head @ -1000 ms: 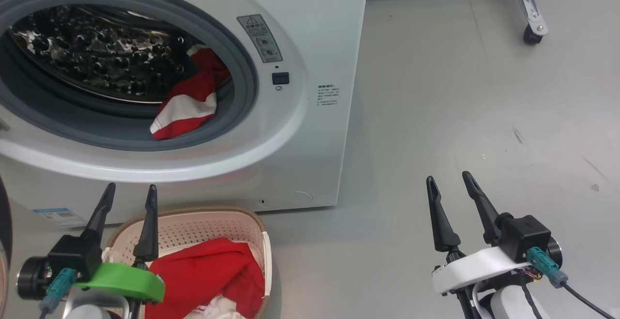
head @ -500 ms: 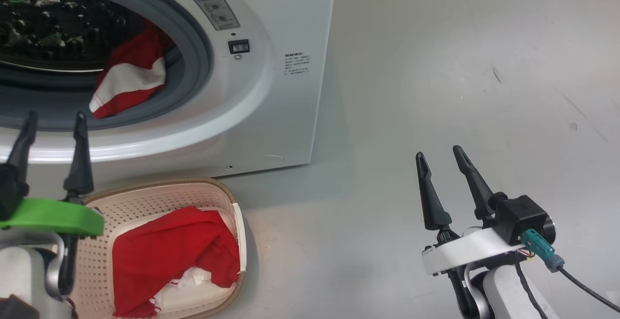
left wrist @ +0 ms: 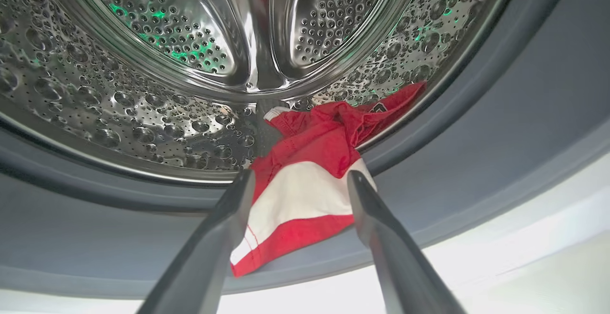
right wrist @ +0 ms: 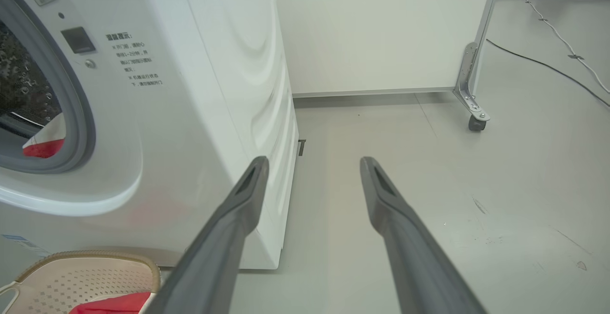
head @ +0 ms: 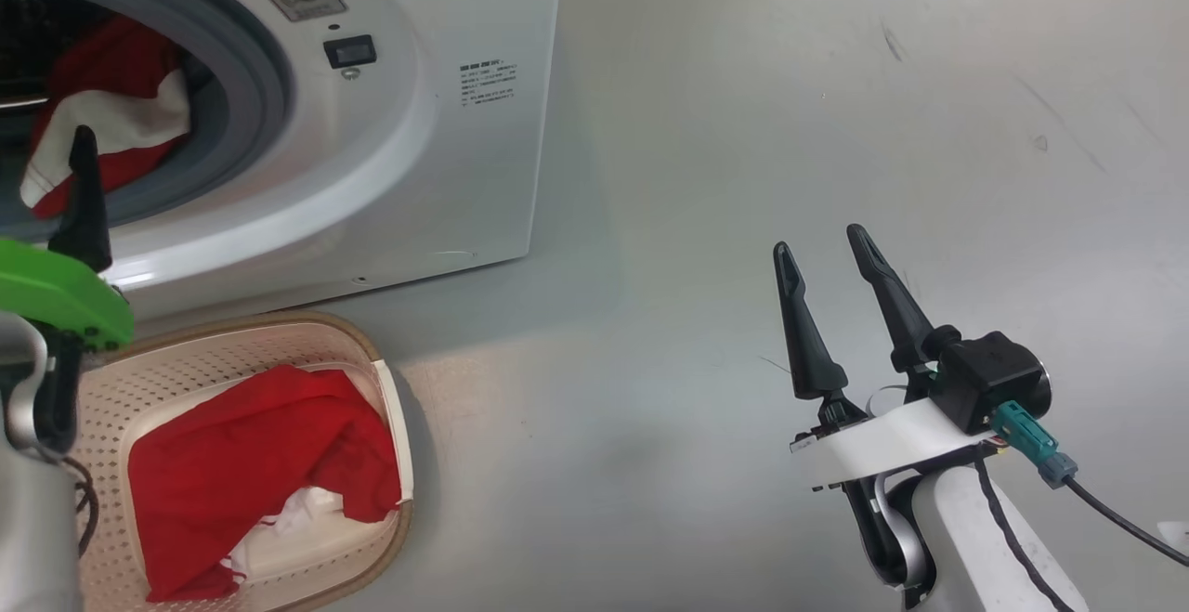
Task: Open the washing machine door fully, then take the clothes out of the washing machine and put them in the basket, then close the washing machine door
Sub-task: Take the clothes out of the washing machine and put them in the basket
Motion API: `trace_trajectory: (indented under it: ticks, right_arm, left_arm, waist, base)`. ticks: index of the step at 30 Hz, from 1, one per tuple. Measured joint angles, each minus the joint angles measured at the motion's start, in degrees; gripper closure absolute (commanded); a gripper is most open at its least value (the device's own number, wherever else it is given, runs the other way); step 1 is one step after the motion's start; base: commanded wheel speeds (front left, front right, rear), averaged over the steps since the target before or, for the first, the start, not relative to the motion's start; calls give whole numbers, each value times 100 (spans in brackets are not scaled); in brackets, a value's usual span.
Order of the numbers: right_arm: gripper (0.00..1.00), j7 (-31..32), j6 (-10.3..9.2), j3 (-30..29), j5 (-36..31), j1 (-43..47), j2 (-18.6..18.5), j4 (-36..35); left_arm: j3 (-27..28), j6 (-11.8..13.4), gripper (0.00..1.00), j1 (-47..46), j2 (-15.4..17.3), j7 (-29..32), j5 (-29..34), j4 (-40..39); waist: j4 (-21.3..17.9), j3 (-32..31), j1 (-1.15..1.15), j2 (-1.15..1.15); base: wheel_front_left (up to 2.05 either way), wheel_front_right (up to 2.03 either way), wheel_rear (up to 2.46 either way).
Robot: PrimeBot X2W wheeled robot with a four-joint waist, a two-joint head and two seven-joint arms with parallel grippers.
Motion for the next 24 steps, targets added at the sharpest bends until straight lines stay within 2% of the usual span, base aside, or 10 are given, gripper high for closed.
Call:
trace_trajectory:
  ticks: [11,24]
  right_arm:
    - [0,0,-92,169,2,-98,-1,-5]
    - [0,0,-138,390,11,-189,-1,20]
  left_arm:
    - [-162,0,0,-938,207,750,-114,643]
    - [-449,0,0,-1585,298,1255,-23,1343]
  waist:
    - [-193,214,0,0]
    - [-307,311,0,0]
  base:
    - [0,0,0]
    - [0,0,0]
